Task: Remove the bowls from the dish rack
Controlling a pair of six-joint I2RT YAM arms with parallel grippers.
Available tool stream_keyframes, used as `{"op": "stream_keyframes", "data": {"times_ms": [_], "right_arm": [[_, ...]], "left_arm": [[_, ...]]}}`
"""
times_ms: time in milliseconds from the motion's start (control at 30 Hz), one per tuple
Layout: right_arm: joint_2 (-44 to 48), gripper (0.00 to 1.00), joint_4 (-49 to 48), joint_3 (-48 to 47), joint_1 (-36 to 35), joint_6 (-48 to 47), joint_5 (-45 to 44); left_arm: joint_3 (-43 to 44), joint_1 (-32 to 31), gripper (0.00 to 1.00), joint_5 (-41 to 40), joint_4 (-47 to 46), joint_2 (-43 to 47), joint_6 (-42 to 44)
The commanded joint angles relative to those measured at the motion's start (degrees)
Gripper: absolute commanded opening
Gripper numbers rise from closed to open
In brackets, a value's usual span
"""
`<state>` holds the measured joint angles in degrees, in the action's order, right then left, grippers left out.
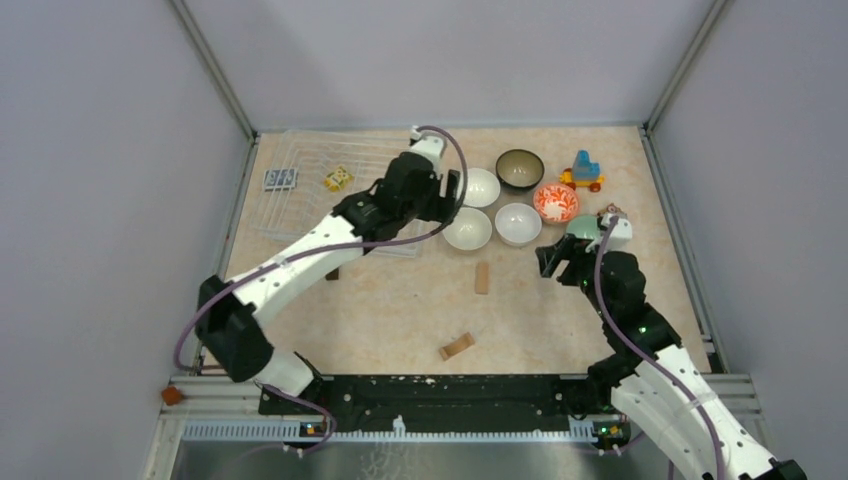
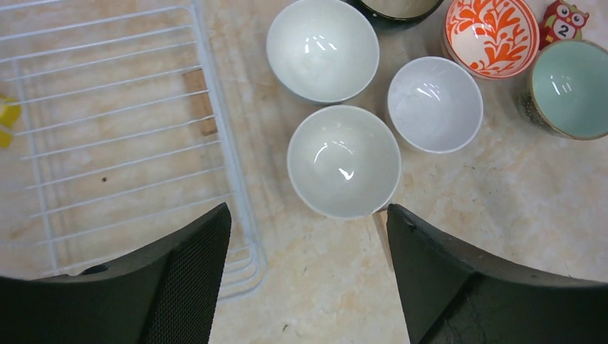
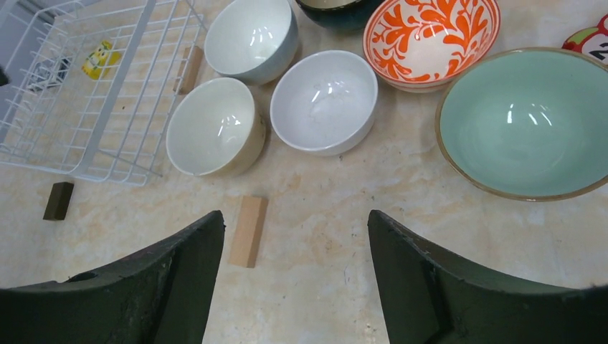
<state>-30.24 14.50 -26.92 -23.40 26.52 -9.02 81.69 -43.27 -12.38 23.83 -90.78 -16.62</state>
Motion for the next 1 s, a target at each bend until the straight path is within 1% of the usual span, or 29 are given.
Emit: {"op": "stream_keyframes", "data": {"times_ms": [0,33,167,233,267,333,367,400,433,533,633,700,733,800,867,900,967], "right_arm": [[1.3,0.73,-8.2,1.2,0.0,-2.6,-1.2],[1.2,0.73,-8.3,1.3,0.0,-2.8,-1.6],[0.1,0.73,-7.3,0.6,0.0,-1.4,-3.9],[-0.1,0.73,-6.9,0.4,0.0,0.1,-5.4],[0.0,0.73,-6.9,0.4,0.0,0.4,-5.9],[0.1,0.73,-7.4,0.8,0.0,0.1,-6.7],[0.2,0.73,-8.0,1.1,0.0,-0.5,-7.2],[0.2,0.73,-9.0,1.6,0.0,-1.3,-7.7],[0.5,0.73,-10.5,2.3,0.0,-2.0,-8.5],[1.4,0.73,-16.5,5.3,0.1,-5.9,-10.6],[1.3,0.73,-22.4,7.8,0.0,-12.0,-11.9],[0.3,0.74,-25.9,9.5,0.0,-16.2,-13.3],[-0.2,0.74,-27.9,10.6,0.0,-18.9,-13.9],[-1.3,0.75,-32.2,13.1,0.0,-23.6,-14.1],[-2.3,0.75,-38.7,16.8,0.0,-29.2,-12.8],[-2.7,0.75,-43.1,19.2,0.0,-31.3,-12.1],[-3.8,0.74,-53.4,24.2,0.1,-34.3,-10.9]], "left_arm": [[-8.3,-0.2,0.85,-8.3,-3.0,11.3,-1.6],[-10.0,-0.2,0.85,-11.5,-1.8,13.6,-3.0],[-15.7,0.2,0.93,-26.3,6.2,21.4,-12.5],[-18.9,2.1,0.93,-30.6,9.0,24.8,-16.8],[-20.4,4.1,0.93,-31.0,10.2,26.4,-18.8],[-23.6,10.2,0.9,-26.9,9.7,29.4,-18.9],[-25.4,13.4,0.9,-23.7,7.7,31.1,-17.3],[-28.4,15.7,0.89,-20.0,5.2,32.7,-15.5],[-30.9,17.1,0.9,-18.4,2.0,34.4,-13.2],[-38.5,18.4,0.98,-15.4,-9.2,38.8,-6.6],[-44.3,18.8,0.99,-15.3,-18.9,40.9,-3.7],[-46.5,19.1,0.99,-14.8,-23.0,40.7,-2.4],[-47.5,19.1,0.99,-13.4,-26.5,40.6,-0.7],[-49.9,19.1,0.99,-8.2,-32.1,40.6,3.6],[-51.7,19.1,0.99,-1.8,-36.2,40.3,8.6],[-52.1,19.1,0.99,-1.6,-37.2,40.1,9.1],[-52.9,19.1,0.99,-5.8,-38.1,39.2,6.0]]}}
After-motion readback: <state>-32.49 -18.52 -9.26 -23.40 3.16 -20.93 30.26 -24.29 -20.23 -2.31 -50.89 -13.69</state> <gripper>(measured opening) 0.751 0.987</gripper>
